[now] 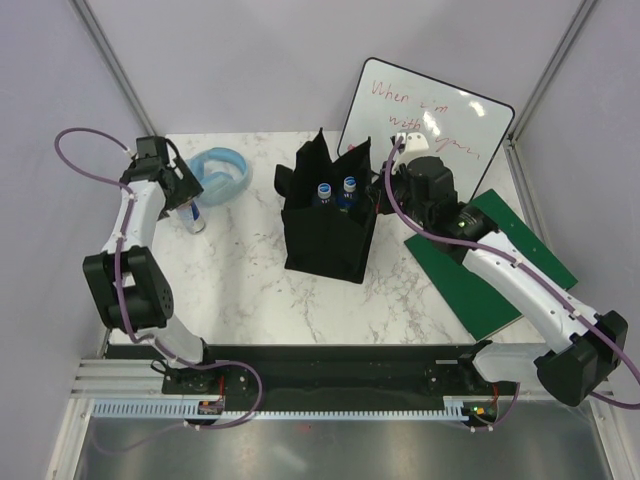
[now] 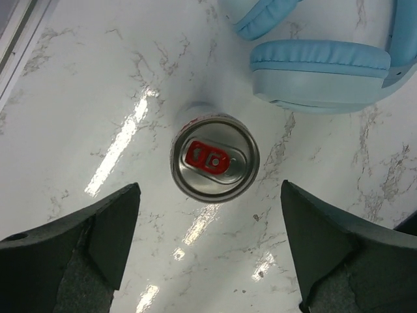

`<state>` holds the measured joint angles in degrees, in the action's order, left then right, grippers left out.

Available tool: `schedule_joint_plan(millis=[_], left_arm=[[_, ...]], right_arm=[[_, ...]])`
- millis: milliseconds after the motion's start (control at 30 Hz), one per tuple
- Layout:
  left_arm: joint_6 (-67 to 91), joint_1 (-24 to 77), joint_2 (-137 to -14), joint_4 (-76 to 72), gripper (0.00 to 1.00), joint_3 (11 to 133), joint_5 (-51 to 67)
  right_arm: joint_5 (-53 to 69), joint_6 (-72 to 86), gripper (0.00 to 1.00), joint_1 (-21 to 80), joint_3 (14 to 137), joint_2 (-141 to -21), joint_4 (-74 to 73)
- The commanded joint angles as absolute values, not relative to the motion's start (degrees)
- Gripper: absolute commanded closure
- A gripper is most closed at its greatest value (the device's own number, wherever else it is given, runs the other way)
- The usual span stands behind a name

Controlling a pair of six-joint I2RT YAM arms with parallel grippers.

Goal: Place the beverage into the canvas bag

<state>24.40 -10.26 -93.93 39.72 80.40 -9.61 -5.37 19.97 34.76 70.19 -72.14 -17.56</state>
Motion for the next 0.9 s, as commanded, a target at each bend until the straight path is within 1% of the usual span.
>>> schedule_joint_plan(millis=[0, 100, 167, 233, 333, 367, 433, 467, 533, 567, 600, 700, 833, 867], left_arm=[[21.98, -10.55, -97.46, 38.32, 0.06, 84.46, -7.91], [21.09, -10.46, -99.57, 37.62, 0.06, 85.07, -8.79], [20.83, -10.46, -100.98, 37.62, 0.09, 85.52, -8.79], [20.83, -10.55, -101.69, 37.79, 0.13, 86.04, -9.05], [20.48, -10.46, -101.78, 37.62, 0.27, 86.04, -8.88], [20.39, -10.46, -101.34, 37.62, 0.36, 85.78, -8.62], [19.87, -10.46, -100.81, 37.79, 0.49, 85.69, -8.7], [19.69, -10.37, -100.38, 38.05, 0.62, 85.69, -8.79], [19.25, -10.46, -98.97, 38.93, 0.74, 86.04, -10.19], [18.99, -10.37, -98.36, 40.15, 0.9, 86.22, -10.63], [18.72, -10.28, -97.04, 40.6, 0.98, 86.48, -10.81], [16.71, -9.06, -94.23, 43.85, 0.98, 89.46, -11.77], [14.24, -5.11, -91.59, 49.21, 0.98, 98.93, -12.57], [13.63, -2.84, -91.23, 50.96, 0.98, 100.7, -12.48]], right_arm=[[-3.25, 20.83, 1.0, 35.07, 69.52, -70.66, -14.59], [-3.25, 20.74, 1.0, 35.07, 69.78, -71.01, -14.5], [-3.16, 20.74, 1.0, 35.07, 69.87, -71.1, -14.5], [-3.69, 20.3, 1.0, 35.07, 69.87, -70.93, -14.5], [-4.39, 19.86, 1.0, 35.07, 69.52, -70.67, -14.5], [-4.48, 19.78, 1.0, 35.07, 69.43, -70.66, -14.5], [-4.75, 19.77, 1.0, 35.07, 69.35, -70.84, -14.41], [-4.66, 19.69, 1.0, 35.07, 69.43, -70.84, -14.5], [-4.57, 19.78, 1.0, 35.07, 69.43, -71.02, -14.41], [-4.14, 19.86, 1.0, 35.07, 69.52, -71.19, -14.5], [-4.04, 19.78, 1.0, 35.07, 69.61, -71.28, -14.5], [-3.08, 19.78, 1.0, 35.16, 69.43, -71.46, -14.68], [-3.16, 19.6, 1.0, 35.07, 69.08, -71.28, -15.21], [-3.34, 19.6, 1.0, 35.07, 68.91, -71.11, -15.29]])
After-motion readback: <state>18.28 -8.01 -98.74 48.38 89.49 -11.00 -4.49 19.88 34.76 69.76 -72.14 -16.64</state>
